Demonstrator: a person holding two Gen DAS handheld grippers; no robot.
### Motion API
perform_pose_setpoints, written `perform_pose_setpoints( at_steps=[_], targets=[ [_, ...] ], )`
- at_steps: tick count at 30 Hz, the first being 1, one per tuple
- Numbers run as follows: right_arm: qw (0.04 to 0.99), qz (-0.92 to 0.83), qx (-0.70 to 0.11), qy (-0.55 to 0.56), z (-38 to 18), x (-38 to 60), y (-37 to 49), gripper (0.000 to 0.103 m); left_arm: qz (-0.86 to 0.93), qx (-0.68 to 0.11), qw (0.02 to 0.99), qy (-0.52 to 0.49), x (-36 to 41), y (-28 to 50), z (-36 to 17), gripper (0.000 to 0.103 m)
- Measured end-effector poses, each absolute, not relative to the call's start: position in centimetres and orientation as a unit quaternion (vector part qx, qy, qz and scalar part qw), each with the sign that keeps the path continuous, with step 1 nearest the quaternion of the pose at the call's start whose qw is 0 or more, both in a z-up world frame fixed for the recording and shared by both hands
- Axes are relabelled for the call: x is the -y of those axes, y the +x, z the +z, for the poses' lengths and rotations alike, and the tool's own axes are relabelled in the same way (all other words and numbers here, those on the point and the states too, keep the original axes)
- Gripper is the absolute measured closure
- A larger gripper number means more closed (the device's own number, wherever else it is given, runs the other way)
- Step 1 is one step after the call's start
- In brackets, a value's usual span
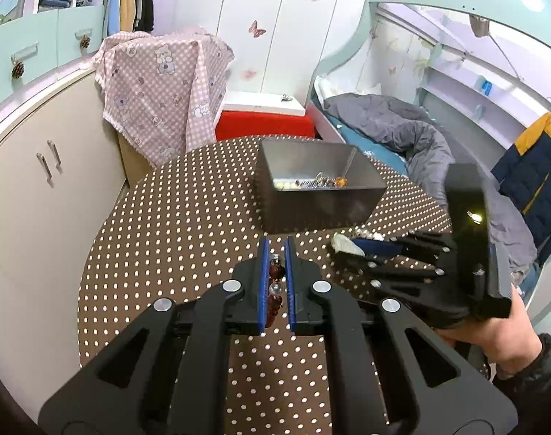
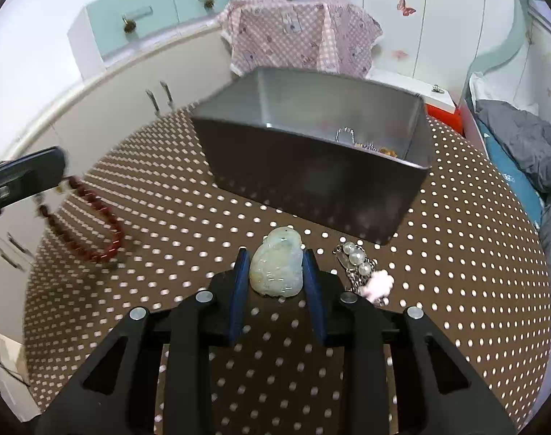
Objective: Organize jewelry
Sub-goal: 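Lower the bracelet and jade pendant into the grey box and open both tools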
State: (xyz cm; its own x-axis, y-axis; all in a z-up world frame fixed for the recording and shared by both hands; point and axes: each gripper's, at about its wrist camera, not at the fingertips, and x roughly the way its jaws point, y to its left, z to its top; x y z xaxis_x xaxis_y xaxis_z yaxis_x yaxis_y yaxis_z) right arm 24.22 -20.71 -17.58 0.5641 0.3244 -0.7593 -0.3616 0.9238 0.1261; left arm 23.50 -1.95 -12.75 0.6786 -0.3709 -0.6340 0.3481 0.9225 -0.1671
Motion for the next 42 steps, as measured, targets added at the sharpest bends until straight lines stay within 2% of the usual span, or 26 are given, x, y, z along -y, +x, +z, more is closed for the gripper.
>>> perform_pose_setpoints(
  at_steps=[8,17,26,28,29,30,31,32,36,42],
  targets=[
    [0.910,0.214,-0.355,0.014,-10.3,23.5,22.4,0.076,-0.223,-0.308,0.925,-0.021,2.5,24.3,-8.5,0.095],
    [0.933,0.219,-0.286,0.028,-2.5,25.8,25.1,0.076,-0.256,-0.260,0.931,-0.021,4.9,27.3,-2.9,0.095],
    [0.913,0.230,-0.332,0.055,-4.7,25.4,30.5,0.075,-0.262,-0.299,0.917,-0.027,7.8,32.7,-3.8,0.094],
    [0.908,0.222,-0.350,0.067,-5.8,25.5,31.6,0.071,-0.246,-0.316,0.916,-0.023,8.1,33.8,-4.6,0.094],
    [0.906,0.214,-0.357,0.075,-6.2,25.7,31.9,0.065,-0.241,-0.323,0.915,-0.022,8.0,34.1,-4.8,0.086],
    [0.906,0.210,-0.357,0.083,-6.4,25.9,32.0,0.048,-0.229,-0.332,0.915,-0.020,7.9,34.4,-5.2,0.049],
    [0.909,0.204,-0.353,0.092,-6.6,26.3,31.9,0.025,-0.219,-0.330,0.918,-0.023,7.5,34.4,-5.3,0.021],
    [0.912,0.197,-0.346,0.096,-6.6,26.7,31.6,0.018,-0.208,-0.312,0.926,-0.030,7.0,34.0,-5.0,0.006],
    [0.918,0.177,-0.339,0.107,-6.3,27.9,30.9,0.008,-0.178,-0.306,0.935,-0.031,5.6,33.4,-4.8,0.006],
    [0.927,0.157,-0.320,0.119,-5.2,29.2,29.5,0.008,-0.155,-0.280,0.947,-0.029,4.4,30.8,-3.9,0.006]
  ],
)
